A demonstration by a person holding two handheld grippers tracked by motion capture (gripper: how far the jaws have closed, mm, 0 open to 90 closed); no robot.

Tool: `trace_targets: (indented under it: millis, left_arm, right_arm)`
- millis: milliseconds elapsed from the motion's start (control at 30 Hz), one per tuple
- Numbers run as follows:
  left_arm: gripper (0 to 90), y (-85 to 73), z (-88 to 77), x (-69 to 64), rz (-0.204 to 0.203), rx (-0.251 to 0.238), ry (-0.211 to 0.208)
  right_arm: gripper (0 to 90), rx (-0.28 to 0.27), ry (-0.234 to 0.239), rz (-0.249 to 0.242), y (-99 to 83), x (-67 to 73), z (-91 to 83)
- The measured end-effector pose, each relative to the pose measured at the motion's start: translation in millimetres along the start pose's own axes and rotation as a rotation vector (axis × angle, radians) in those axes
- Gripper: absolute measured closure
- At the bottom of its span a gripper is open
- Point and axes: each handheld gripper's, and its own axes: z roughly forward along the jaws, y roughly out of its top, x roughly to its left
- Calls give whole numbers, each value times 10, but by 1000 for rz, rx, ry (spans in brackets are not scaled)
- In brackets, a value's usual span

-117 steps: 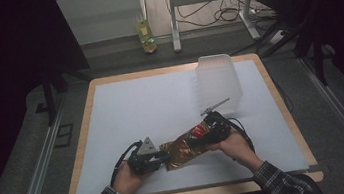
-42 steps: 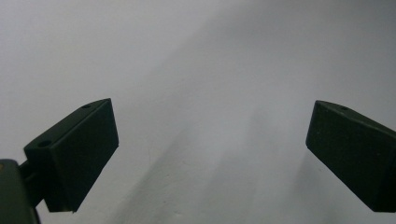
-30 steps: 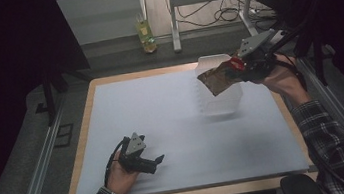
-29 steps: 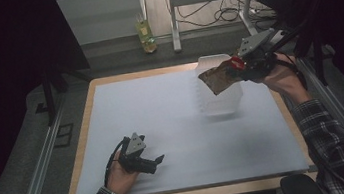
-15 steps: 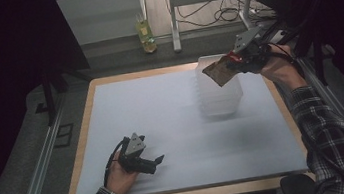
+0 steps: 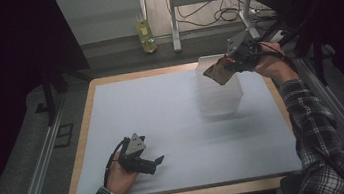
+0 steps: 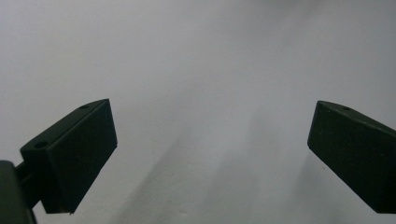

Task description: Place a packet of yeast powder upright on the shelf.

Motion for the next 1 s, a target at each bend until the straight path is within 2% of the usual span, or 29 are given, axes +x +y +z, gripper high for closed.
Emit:
trace_targets:
  millis: [267, 633, 767, 1000]
  left_arm:
    - [16, -6, 7, 1, -6, 0, -1]
    - [16, -8, 17, -2, -2, 7, 1]
    - [16, -7, 15, -2, 4, 11, 1]
    - [16, -9, 24, -2, 4, 17, -1]
  right_arm:
    - [682, 55, 57, -51, 10, -13, 159]
    - [685, 99, 96, -70, 73, -46, 276]
    - [685, 166, 104, -93, 90, -8, 377]
    - [685, 189, 118, -68, 91, -42, 496]
